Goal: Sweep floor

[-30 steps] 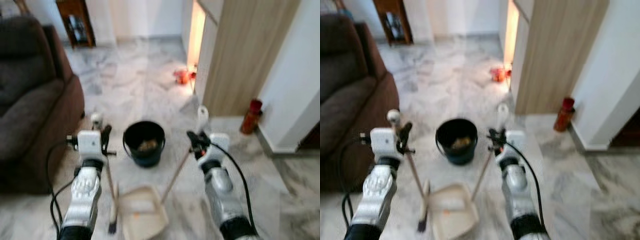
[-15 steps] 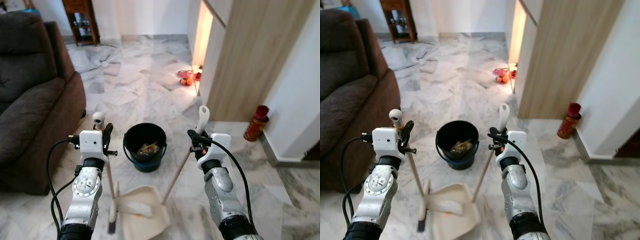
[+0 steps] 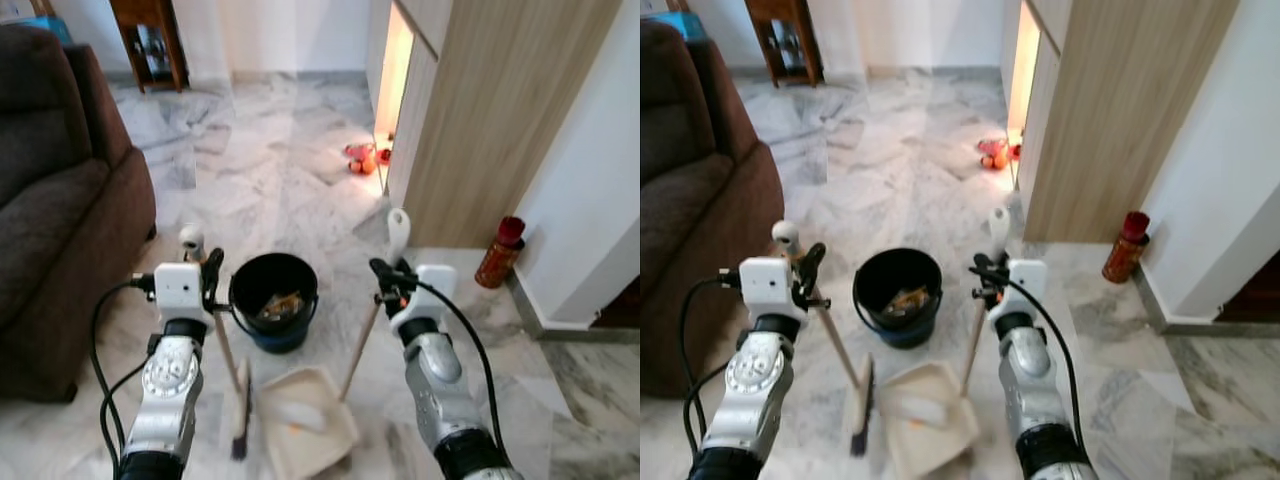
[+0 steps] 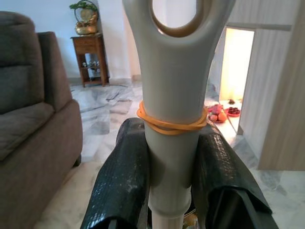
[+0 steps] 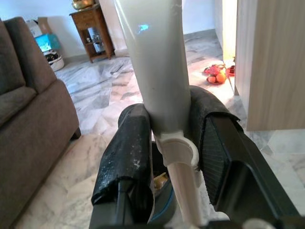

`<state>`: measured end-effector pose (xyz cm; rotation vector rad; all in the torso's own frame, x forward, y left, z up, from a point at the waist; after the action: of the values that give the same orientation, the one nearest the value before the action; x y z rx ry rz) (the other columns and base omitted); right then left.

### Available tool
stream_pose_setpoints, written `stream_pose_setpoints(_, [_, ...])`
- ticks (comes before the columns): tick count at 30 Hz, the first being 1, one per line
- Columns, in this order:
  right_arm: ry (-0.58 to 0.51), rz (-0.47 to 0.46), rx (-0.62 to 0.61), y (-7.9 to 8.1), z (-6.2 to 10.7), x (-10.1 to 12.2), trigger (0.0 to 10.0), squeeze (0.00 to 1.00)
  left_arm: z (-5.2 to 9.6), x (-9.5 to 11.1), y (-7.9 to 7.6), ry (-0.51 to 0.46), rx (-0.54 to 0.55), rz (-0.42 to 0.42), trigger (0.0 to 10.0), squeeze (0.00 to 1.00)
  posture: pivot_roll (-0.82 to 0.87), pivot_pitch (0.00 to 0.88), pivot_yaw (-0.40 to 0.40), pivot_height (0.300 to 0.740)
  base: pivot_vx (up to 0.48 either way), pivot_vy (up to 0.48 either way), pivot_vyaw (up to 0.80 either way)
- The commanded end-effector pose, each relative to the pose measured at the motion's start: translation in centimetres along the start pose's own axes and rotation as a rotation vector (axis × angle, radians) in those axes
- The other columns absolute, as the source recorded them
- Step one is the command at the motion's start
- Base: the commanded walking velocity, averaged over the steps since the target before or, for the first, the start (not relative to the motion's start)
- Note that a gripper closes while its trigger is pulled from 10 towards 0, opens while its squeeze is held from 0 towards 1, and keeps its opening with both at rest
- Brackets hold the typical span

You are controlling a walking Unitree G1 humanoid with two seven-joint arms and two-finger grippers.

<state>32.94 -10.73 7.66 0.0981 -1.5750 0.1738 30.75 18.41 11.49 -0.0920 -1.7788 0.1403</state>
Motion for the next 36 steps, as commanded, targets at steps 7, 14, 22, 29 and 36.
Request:
stream_pose_setpoints(7, [-0.063, -0.027, -0.033, -0.1, -0.3, 1.5, 10.0, 0.0, 0.7, 2.1, 3.5, -0.086, 0.095, -0.147, 10.0, 0.0, 0.09, 0.0, 0.015, 0.74, 0.0, 0.0, 0.0])
stream_pose_setpoints(14, [-0.122, -0.047, -0.04, -0.3, 0.0, 2.6, 10.0, 0.0, 1.4, 2.1, 6.1, -0.078, 0.183, -0.198, 10.0, 0.0, 0.09, 0.0, 0.016, 0.74, 0.0, 0.0, 0.0])
stream_pose_setpoints(22, [-0.169, -0.056, -0.053, -0.6, 0.8, 3.8, 10.0, 0.0, 1.9, 2.2, 8.3, -0.071, 0.267, -0.241, 10.0, 0.0, 0.09, 0.0, 0.019, 0.74, 0.0, 0.0, 0.0])
stream_pose_setpoints(29, [-0.223, -0.093, -0.136, -2.1, 2.0, 5.7, 10.0, 0.0, 3.6, 1.0, 10.9, -0.011, 0.352, -0.294, 10.0, 0.0, 0.09, 0.0, 0.023, 0.74, 0.0, 0.0, 0.0])
stream_pose_setpoints(36, [-0.306, -0.093, -0.158, -2.6, 2.4, 9.2, 10.0, 0.0, 5.1, -0.3, 12.1, 0.04, 0.397, -0.321, 10.0, 0.0, 0.09, 0.0, 0.017, 0.74, 0.0, 0.0, 0.0])
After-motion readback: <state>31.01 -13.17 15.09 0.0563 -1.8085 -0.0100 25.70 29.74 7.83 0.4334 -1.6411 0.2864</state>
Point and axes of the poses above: a point about 5 cm out from each wrist's last joint towards the gripper, its own z axis pointing back from the gripper into the wrist, its own x axis along the axis of the wrist's last joint, y = z × x, the point moved 1 cm from there along -z, pointing out of the wrist towards the gripper, and after that the axes turned 13 degrees about z, right-handed, at the moved point
